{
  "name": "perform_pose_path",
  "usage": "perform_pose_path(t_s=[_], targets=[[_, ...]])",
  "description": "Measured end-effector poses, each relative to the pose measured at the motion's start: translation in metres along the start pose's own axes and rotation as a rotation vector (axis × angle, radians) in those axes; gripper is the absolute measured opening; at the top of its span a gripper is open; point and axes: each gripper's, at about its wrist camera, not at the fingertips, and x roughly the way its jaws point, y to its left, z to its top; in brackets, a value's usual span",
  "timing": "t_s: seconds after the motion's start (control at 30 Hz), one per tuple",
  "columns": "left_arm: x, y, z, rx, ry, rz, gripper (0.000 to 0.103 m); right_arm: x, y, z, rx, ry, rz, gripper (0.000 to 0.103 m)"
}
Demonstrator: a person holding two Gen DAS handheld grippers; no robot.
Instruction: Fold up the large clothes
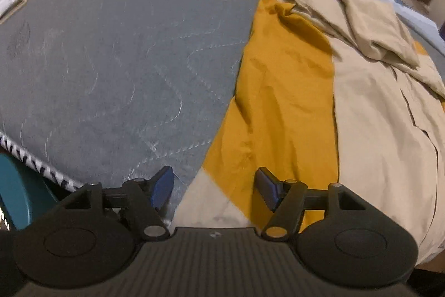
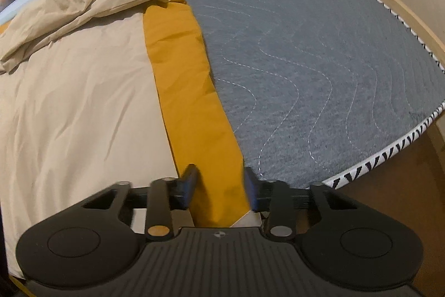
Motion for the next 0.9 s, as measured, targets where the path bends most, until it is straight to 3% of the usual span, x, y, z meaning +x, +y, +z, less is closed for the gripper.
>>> perform_pose_path(t_s=[0.03,0.07,0.1,0.13,0.2,0.3,0.37,0.47,0.5,0.6,0.7,0.77,0.8,0.83,0.9], targets=[[0.0,-0.002,-0.001,0.024,-0.005,-0.008,0.043,-0.001,0.001,0.0,-0.004,-0.004,-0.006,0.015],[-0.002,-0.005,-0.001,0.052,-0.009,-0.037,0.031,-0.002,0.001,0.001,-0.005,-0.009,-0.003,0.012],[-0.002,-0.007,-0.001,0.073,-0.013,-0.052,0.012,-0.005,0.001,0.002,0.0,-0.018,0.008,0.006],[-0.005,-0.008,-0.001,0.084,-0.02,-0.067,0.007,-0.009,0.0,0.003,0.001,-0.03,0.015,0.004],[-0.018,-0.007,-0.001,0.077,-0.049,-0.088,0.006,-0.022,-0.001,0.006,0.01,-0.076,0.025,0.003],[-0.043,0.004,-0.003,-0.02,-0.086,-0.167,0.006,-0.052,-0.013,0.012,0.08,-0.189,0.058,0.002],[-0.041,0.011,-0.004,-0.05,-0.067,-0.178,0.009,-0.06,-0.02,0.014,0.104,-0.223,0.049,0.002],[-0.019,0.02,-0.006,-0.109,0.039,-0.163,0.021,-0.043,-0.025,0.014,0.129,-0.146,0.039,0.005],[-0.012,0.023,-0.008,-0.123,0.071,-0.155,0.028,-0.033,-0.024,0.012,0.125,-0.094,0.038,0.012],[-0.015,0.021,-0.012,-0.099,0.055,-0.151,0.034,-0.007,-0.017,0.001,0.083,0.018,-0.003,0.022],[-0.016,0.014,-0.017,-0.053,0.047,-0.127,0.034,-0.001,-0.009,-0.003,0.014,0.015,-0.024,0.025],[-0.016,0.012,-0.019,-0.026,0.042,-0.113,0.034,-0.002,-0.007,-0.004,0.007,0.01,-0.024,0.02],[-0.016,0.009,-0.02,-0.009,0.039,-0.106,0.03,-0.002,-0.008,-0.004,0.013,0.007,-0.021,0.01],[-0.016,0.006,-0.019,0.006,0.034,-0.096,0.016,-0.004,-0.007,-0.005,0.016,0.003,-0.013,0.005],[-0.019,0.004,-0.019,0.012,0.025,-0.117,0.008,-0.012,-0.006,-0.003,0.019,-0.013,0.001,0.003]])
